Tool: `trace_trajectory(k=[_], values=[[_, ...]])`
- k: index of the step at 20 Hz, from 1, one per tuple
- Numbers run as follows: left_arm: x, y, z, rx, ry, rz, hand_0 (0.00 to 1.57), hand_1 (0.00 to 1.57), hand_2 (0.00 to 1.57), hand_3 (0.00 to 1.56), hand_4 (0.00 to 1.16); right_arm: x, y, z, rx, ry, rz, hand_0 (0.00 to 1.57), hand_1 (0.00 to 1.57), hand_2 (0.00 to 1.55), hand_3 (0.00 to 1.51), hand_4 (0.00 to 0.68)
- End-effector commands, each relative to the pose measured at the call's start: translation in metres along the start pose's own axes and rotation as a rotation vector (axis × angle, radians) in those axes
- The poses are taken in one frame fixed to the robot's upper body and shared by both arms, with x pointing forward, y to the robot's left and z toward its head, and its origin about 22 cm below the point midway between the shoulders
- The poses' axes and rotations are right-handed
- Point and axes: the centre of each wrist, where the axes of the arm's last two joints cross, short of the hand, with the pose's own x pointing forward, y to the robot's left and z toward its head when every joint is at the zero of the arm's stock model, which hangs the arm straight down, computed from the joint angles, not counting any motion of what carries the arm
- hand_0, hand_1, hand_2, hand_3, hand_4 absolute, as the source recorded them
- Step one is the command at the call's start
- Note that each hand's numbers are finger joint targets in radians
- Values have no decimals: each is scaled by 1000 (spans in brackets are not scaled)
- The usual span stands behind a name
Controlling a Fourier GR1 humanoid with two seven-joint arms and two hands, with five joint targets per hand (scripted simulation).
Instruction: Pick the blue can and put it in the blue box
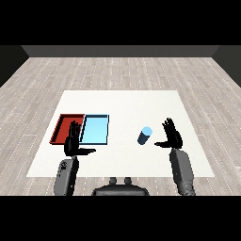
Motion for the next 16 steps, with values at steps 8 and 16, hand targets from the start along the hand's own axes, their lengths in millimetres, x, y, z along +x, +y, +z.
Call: trace_trajectory(k=[8,16], values=[[-4,8,15,10,-18,25,0,0,0,0,0,-34,14,-12,-20,54,-31,0,0,0,0,0],[15,16,8,24,-15,0,0,0,0,0,0,-39,35,-22,-1,87,-29,0,0,0,0,0]])
